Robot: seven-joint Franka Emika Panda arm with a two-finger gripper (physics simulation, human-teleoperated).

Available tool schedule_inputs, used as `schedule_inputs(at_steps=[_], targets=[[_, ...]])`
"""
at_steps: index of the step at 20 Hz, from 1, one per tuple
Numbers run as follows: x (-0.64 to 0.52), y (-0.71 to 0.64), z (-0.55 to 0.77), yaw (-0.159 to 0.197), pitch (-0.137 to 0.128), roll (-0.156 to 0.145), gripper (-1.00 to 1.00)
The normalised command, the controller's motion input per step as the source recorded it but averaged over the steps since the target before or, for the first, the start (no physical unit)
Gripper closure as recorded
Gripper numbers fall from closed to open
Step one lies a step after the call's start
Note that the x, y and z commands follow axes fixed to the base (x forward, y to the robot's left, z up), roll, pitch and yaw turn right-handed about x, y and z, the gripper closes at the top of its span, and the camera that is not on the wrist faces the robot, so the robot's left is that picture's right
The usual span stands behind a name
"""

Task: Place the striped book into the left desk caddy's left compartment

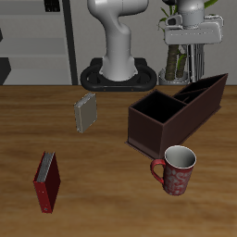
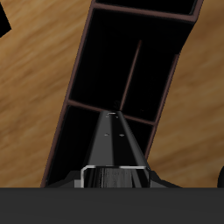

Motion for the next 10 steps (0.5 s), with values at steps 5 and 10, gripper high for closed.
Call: schedule_inputs(at_steps=[5,10], targets=[[0.05,0.19,-0.07,-0.058,0.034,0.027,1.0],[0.03,0.14,-0.11,-0.015,0.027,0.029,1.0]])
